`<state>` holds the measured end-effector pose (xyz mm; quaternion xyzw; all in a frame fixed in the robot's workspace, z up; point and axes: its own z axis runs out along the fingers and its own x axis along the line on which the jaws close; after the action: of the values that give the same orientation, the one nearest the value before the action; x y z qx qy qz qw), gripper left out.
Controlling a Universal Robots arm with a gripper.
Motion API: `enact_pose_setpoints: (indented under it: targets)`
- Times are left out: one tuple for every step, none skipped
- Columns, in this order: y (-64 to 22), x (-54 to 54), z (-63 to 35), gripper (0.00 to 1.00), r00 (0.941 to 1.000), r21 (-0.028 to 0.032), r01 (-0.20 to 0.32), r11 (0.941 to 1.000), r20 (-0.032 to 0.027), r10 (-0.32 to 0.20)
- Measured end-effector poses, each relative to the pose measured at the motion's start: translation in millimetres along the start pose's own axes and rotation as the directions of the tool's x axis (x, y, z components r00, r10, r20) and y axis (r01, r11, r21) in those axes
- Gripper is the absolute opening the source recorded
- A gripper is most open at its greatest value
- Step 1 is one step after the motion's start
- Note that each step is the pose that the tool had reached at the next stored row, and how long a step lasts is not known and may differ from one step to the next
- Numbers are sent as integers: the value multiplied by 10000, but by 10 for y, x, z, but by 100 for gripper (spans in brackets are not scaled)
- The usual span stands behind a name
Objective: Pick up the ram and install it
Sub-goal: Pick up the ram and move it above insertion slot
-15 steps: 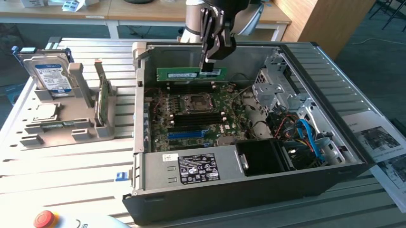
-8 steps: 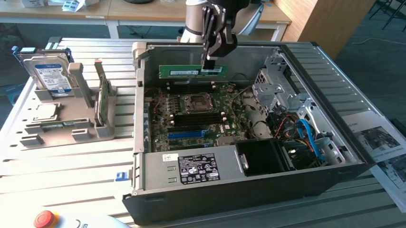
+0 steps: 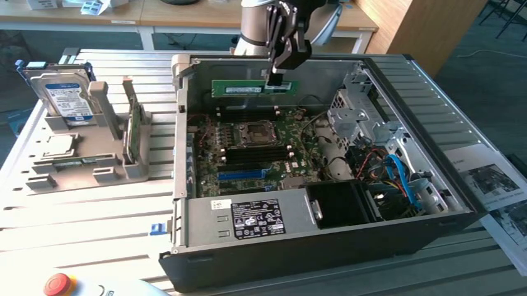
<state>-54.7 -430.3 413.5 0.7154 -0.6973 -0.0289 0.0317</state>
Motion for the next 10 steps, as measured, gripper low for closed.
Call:
enact_pose_setpoints:
  targets:
    - [-10,-13,0,12,10000,0,-1,10000,1,1]
    - [-21,-28,-1,12,10000,-1,0,10000,0,0]
    - [-31,-41,-1,12,10000,0,0,10000,1,0]
    - [-41,-55,-2,12,10000,0,0,10000,1,0]
    - [-51,-69,-3,12,10000,-1,0,10000,0,0]
    - [-62,-84,-4,12,10000,0,0,10000,0,0]
    - [-72,-99,-4,12,10000,0,0,10000,0,0]
    - [-83,-115,-5,12,10000,-1,0,10000,-1,0]
    - [-94,-131,-5,12,10000,0,0,10000,0,0]
    - [-106,-148,-5,12,10000,0,-1,10000,1,1]
